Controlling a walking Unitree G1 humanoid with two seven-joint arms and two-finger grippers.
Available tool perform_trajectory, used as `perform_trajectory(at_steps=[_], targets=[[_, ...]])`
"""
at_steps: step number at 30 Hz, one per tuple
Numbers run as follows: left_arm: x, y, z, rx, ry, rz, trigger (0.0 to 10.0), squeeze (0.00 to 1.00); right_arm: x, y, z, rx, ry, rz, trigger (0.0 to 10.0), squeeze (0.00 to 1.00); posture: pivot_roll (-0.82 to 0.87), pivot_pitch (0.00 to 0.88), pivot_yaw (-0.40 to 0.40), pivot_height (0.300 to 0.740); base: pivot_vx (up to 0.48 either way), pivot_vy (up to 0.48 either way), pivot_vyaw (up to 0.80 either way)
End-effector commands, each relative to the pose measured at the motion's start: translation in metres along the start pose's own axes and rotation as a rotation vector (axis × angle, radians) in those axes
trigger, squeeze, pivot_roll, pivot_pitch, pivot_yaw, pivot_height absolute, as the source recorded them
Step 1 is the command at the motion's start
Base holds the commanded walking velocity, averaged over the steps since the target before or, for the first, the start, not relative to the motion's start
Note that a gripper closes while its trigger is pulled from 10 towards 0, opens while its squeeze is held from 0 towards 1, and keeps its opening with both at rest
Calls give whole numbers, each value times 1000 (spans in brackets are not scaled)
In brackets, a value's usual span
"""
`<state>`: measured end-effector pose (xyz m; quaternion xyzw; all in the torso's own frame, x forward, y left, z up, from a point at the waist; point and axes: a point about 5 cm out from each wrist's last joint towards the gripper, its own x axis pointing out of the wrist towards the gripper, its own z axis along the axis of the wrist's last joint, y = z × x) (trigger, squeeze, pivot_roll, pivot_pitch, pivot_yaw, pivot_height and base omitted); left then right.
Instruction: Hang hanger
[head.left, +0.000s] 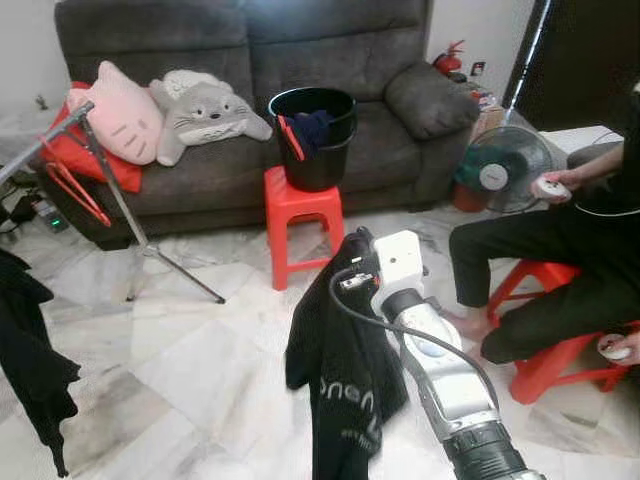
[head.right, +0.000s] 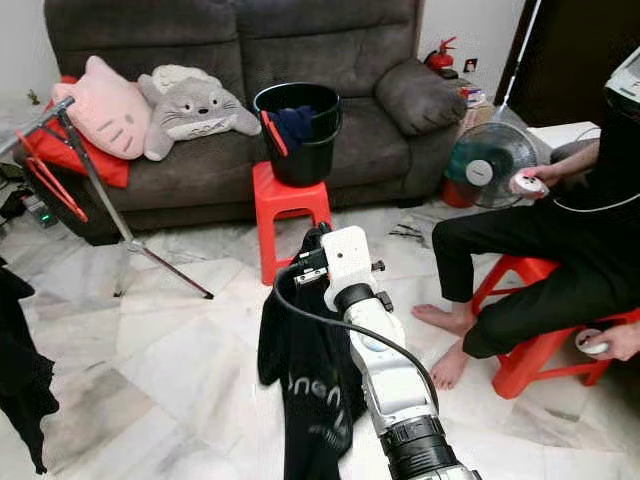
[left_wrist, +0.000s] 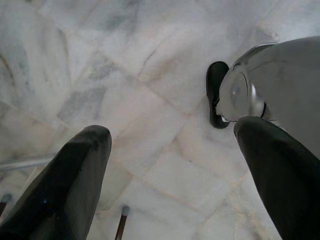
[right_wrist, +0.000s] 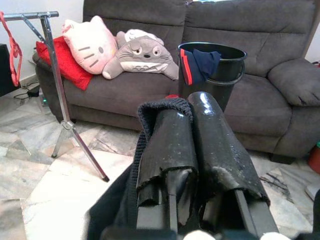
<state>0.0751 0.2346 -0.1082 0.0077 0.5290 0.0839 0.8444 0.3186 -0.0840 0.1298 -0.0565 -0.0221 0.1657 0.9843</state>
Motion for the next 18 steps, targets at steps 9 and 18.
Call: perform_trajectory(at_steps=[9, 18], targets=[[-1, 5, -3, 10, 23, 13, 10000, 0, 1, -1, 9, 2, -53, -9, 10000, 0, -95, 0, 49, 732, 0, 0, 0], [-1, 6, -3, 10, 23, 13, 10000, 0, 2, 0, 9, 8, -55, -8, 10000, 0, -91, 0, 51, 732, 0, 0, 444]])
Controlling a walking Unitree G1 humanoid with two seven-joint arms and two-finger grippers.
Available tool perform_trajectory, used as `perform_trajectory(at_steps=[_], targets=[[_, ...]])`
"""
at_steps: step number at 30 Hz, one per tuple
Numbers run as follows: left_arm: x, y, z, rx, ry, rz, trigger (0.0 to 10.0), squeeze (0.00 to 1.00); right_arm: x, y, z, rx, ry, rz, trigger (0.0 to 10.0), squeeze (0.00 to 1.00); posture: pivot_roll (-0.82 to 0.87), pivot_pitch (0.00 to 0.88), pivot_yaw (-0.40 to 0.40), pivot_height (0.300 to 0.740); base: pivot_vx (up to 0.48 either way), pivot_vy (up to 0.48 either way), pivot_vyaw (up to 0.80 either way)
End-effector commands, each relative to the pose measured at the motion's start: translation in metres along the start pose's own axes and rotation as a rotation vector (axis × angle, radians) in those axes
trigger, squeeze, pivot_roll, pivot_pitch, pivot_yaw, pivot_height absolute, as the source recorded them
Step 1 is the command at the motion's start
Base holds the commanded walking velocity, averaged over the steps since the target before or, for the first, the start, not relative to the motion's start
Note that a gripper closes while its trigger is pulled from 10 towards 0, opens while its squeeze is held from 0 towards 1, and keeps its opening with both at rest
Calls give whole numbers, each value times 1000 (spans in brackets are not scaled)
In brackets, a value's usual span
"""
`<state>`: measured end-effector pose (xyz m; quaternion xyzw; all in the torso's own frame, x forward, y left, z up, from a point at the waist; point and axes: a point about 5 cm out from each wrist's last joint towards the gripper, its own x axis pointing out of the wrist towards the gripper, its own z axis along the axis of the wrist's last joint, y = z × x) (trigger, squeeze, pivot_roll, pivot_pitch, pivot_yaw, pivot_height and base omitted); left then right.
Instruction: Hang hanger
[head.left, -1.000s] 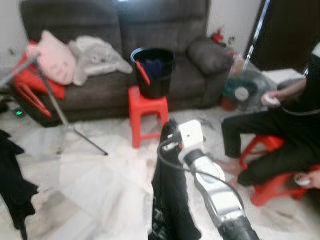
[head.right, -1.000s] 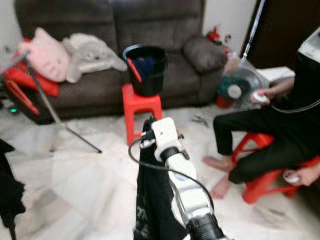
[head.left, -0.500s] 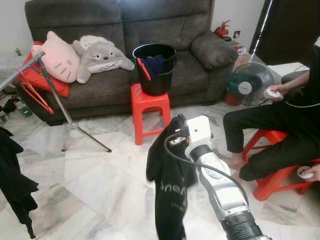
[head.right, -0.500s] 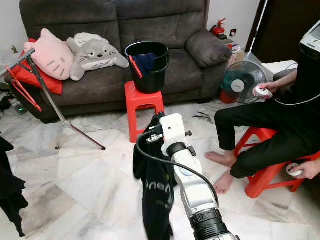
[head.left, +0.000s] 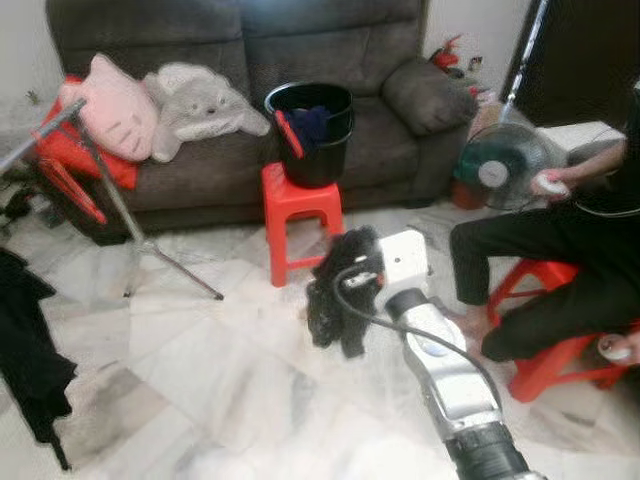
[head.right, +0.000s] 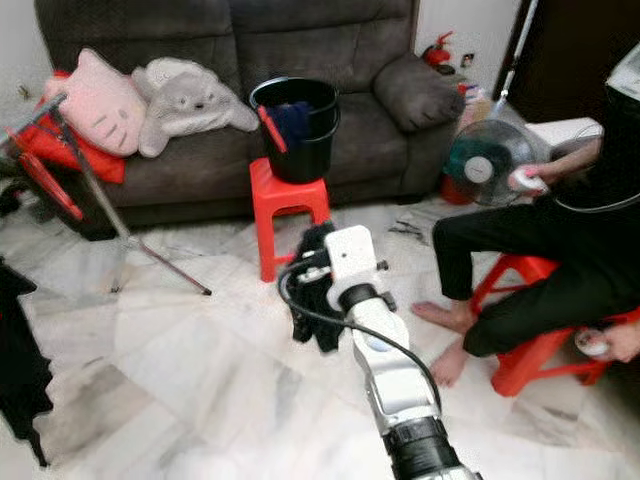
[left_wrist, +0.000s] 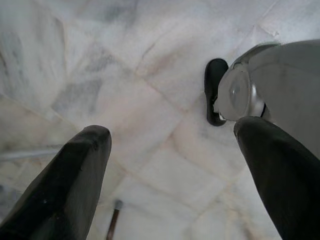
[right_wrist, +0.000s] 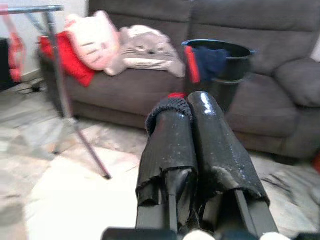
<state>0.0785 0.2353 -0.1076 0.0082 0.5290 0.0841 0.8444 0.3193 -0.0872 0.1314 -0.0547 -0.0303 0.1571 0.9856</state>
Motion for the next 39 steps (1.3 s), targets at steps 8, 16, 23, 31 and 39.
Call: perform_trajectory(at_steps=[8, 16, 23, 31, 39], targets=[[-2, 8, -7, 19, 25, 15, 10000, 0, 3, 3, 6, 12, -41, 6, 10000, 0, -98, 0, 66, 732, 0, 0, 800], [-2, 7, -7, 25, 26, 12, 10000, 0, 3, 0, 5, 8, -38, -1, 10000, 0, -100, 0, 66, 732, 0, 0, 800], [-2, 5, -8, 37, 28, 0, 10000, 0, 3, 0, 5, 0, -42, 5, 10000, 0, -103, 0, 55, 732, 0, 0, 800], [-3, 4, -9, 37, 30, -4, 10000, 0, 3, 1, 5, -5, -45, 12, 10000, 0, -106, 0, 51, 732, 0, 0, 800], [-3, 2, -11, 35, 34, -6, 10000, 0, 3, 0, 4, -10, -43, 17, 10000, 0, -107, 0, 43, 732, 0, 0, 800]])
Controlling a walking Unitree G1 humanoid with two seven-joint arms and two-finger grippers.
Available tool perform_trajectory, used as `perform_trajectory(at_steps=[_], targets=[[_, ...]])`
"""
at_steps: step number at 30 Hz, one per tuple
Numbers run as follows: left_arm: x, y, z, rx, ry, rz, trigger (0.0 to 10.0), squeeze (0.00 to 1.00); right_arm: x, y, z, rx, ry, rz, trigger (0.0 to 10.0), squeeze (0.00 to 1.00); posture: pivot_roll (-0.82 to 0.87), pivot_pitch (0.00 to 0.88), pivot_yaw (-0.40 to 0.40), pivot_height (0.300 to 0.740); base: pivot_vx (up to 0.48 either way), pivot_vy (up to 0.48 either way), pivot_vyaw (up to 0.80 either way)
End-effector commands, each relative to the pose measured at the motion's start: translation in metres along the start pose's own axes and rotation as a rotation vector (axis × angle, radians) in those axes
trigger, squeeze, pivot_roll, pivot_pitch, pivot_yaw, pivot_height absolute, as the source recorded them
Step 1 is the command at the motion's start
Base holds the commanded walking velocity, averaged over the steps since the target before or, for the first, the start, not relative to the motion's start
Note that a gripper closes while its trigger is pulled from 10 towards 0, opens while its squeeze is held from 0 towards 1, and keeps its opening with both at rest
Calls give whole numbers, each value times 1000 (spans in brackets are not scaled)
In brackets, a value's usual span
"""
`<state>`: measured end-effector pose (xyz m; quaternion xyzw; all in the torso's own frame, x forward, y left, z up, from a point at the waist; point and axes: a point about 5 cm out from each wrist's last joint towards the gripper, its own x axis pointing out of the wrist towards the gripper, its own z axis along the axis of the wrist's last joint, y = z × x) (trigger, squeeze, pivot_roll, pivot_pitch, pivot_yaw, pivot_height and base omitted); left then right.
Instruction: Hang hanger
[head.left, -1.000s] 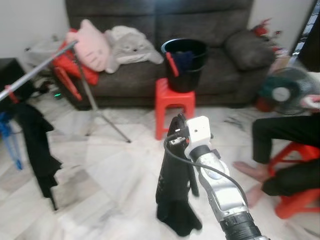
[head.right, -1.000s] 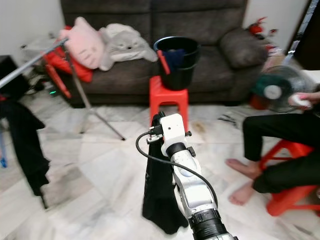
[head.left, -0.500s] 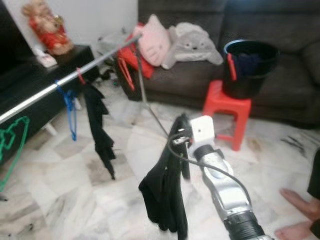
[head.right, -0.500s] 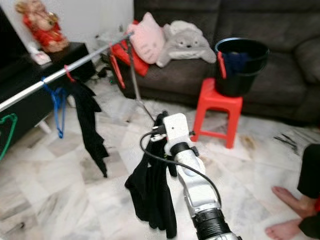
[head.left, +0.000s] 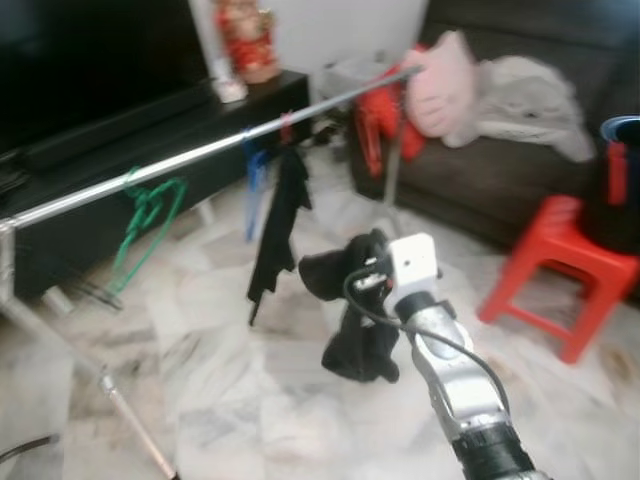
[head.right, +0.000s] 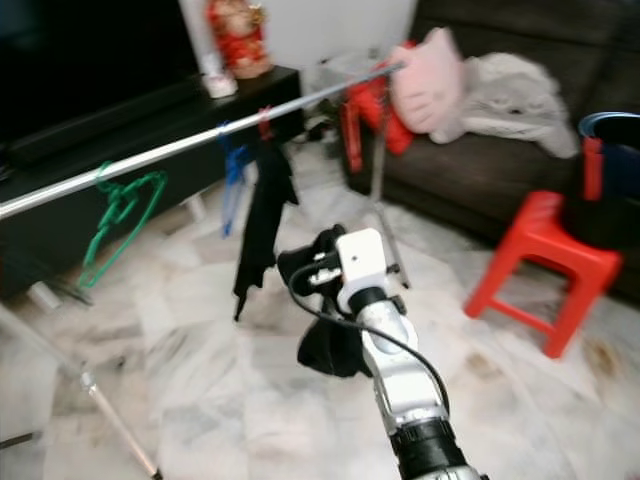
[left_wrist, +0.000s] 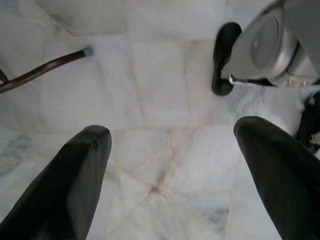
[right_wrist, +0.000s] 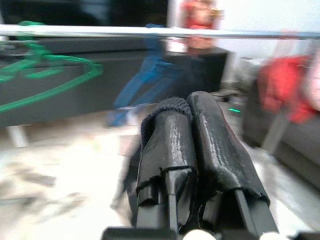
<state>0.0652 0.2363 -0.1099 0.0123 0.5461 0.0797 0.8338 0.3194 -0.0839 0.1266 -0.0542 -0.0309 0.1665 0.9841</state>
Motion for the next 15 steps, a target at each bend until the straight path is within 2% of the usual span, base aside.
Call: perform_trajectory(at_steps=[1, 4, 11, 15], targets=[[0, -1, 2, 21, -4, -4, 10000, 0, 2, -4, 9, -12, -41, -1, 10000, 0, -107, 0, 42, 732, 0, 0, 800], [0, -1, 1, 20, -3, -6, 10000, 0, 1, -4, 8, -11, -36, 5, 10000, 0, -108, 0, 39, 732, 0, 0, 583], [0, -2, 1, 39, -4, -11, 10000, 0, 2, -2, 8, -3, -31, 11, 10000, 0, -107, 0, 37, 732, 0, 0, 0], [0, -3, 0, 39, -2, -12, 10000, 0, 1, -2, 8, -5, -32, 12, 10000, 0, -108, 0, 37, 732, 0, -270, 0]])
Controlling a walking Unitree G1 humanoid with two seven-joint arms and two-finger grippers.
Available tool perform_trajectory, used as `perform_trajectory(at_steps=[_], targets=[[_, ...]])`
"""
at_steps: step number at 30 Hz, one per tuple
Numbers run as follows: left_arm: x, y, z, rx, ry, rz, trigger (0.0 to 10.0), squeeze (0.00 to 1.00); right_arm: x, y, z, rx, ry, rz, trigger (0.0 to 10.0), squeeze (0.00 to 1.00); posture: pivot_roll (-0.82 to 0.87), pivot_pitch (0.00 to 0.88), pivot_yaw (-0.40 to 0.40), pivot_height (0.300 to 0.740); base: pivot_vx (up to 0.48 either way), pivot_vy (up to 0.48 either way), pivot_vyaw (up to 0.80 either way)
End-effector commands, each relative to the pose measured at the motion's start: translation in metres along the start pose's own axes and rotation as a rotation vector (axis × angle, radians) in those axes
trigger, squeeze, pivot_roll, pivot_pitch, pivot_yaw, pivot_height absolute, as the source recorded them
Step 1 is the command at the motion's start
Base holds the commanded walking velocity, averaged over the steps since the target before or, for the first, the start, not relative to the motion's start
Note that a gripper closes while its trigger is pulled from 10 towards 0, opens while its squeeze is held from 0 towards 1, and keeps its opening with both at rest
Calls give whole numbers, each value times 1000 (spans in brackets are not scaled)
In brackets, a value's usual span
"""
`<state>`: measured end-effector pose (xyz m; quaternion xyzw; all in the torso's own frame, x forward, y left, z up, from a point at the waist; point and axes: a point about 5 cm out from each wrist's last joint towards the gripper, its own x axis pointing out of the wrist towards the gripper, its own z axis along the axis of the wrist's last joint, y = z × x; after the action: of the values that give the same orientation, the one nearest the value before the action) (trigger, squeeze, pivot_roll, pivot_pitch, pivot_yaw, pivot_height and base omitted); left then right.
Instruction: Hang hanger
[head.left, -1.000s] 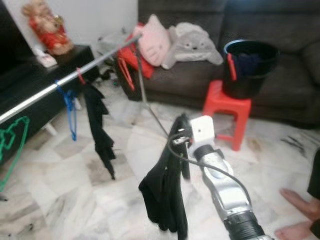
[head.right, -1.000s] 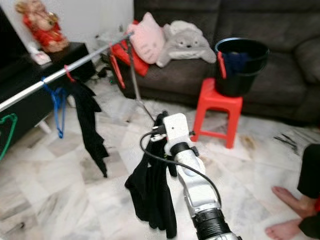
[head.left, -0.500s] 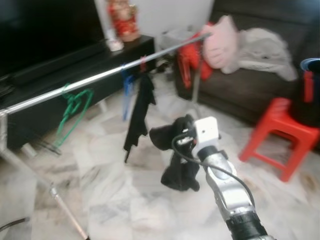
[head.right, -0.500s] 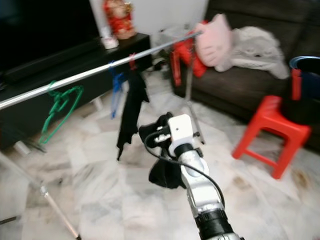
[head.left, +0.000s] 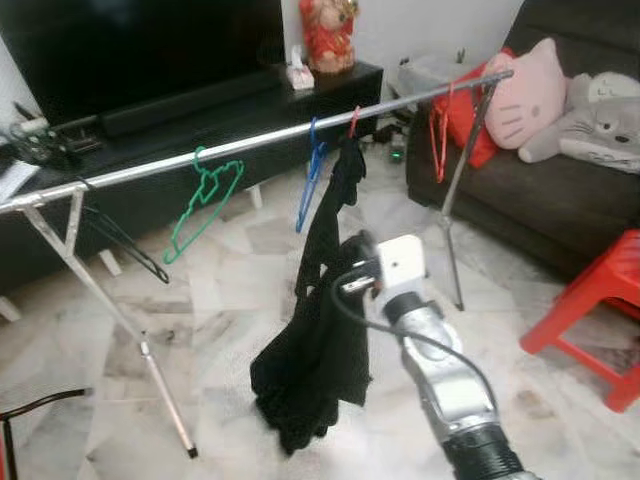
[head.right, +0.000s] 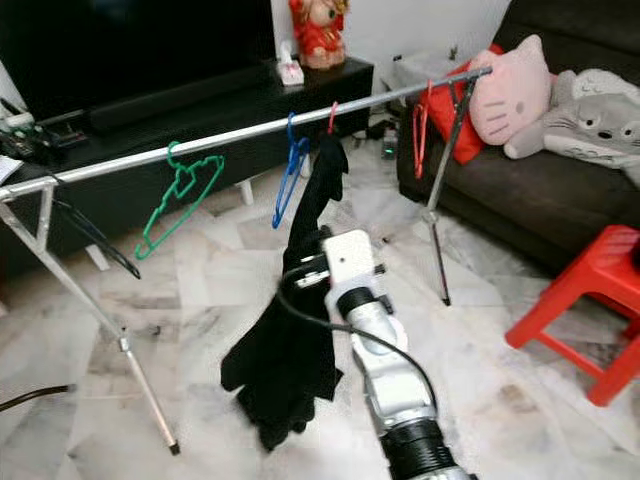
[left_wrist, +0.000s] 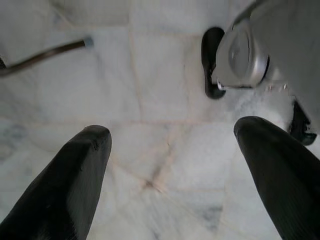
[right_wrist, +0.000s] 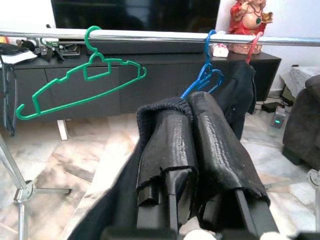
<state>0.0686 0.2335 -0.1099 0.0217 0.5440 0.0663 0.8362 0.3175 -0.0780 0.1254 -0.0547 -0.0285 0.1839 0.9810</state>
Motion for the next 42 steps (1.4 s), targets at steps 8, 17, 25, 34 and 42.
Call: perform_trajectory(at_steps=[8, 17, 25, 34, 42], targets=[[-1, 1, -3, 9, 9, 7, 10000, 0, 1, -7, 10, -18, -37, -15, 10000, 0, -103, 0, 32, 732, 0, -269, 70], [0, 1, -2, 9, 6, 9, 10000, 0, 0, -9, 8, -10, -29, -23, 10000, 0, -101, 0, 30, 732, 0, -269, 328], [0, 1, 0, -7, -2, 22, 10000, 0, 2, -10, 8, -6, -25, -28, 10000, 0, -87, 0, 20, 732, 0, -267, 0], [0, 3, 4, -17, -28, 41, 10000, 0, 5, -12, 7, -4, -11, -49, 10000, 0, -83, 0, 26, 732, 0, -145, 0], [0, 4, 9, -33, -82, 63, 10000, 0, 5, -17, 0, -13, 26, -86, 10000, 0, -74, 0, 28, 732, 0, 0, 0]])
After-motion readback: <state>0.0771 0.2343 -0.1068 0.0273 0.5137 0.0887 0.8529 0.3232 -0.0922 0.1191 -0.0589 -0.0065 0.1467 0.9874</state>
